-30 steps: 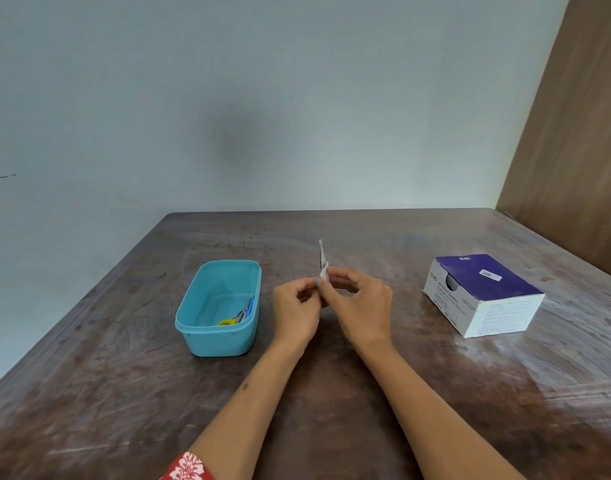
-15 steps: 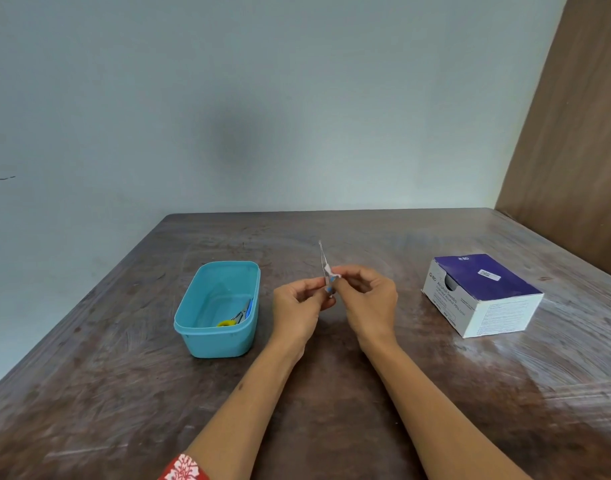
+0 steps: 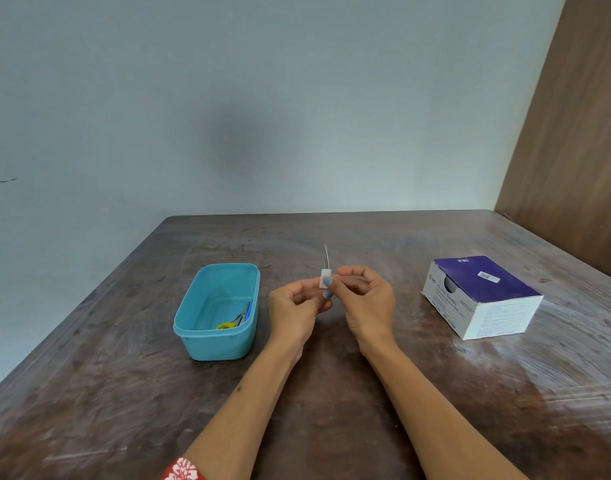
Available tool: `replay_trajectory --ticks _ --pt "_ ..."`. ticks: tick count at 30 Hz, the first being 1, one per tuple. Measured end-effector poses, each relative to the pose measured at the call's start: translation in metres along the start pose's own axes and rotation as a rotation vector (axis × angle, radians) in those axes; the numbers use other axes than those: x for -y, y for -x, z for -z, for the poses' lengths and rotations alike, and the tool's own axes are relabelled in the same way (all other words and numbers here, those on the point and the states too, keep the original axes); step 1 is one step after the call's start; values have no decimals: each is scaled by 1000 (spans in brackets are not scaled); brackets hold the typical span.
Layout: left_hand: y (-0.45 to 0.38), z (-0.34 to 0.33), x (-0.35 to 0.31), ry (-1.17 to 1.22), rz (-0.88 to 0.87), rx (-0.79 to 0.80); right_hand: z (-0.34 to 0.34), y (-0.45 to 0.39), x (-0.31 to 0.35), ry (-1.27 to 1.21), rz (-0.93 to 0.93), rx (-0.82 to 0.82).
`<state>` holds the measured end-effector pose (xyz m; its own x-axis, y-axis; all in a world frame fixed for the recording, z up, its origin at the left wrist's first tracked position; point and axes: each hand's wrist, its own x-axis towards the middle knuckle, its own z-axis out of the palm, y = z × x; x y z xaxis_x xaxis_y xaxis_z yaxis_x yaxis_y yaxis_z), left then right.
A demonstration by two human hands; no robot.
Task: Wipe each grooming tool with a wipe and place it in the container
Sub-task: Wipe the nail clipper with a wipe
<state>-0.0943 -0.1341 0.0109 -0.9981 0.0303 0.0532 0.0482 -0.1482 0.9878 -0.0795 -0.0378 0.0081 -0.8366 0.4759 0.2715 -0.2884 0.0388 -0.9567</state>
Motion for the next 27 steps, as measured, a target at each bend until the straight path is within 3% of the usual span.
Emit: replay_trajectory --ticks 5,10,16,23,27 --pt "-1 3 -5 48 26 -8 0 0 -1 -9 -49 50" --pt "1 3 -5 -10 66 48 1 -2 4 -128 -50 -17" --pt "1 4 -2 -20 31 55 2 -2 2 -76 -94 72" --pt "7 0 -4 -38 4 84 4 -4 7 -212 -114 16" --pt "6 2 -6 0 -5 59 4 -3 9 -198 -153 64"
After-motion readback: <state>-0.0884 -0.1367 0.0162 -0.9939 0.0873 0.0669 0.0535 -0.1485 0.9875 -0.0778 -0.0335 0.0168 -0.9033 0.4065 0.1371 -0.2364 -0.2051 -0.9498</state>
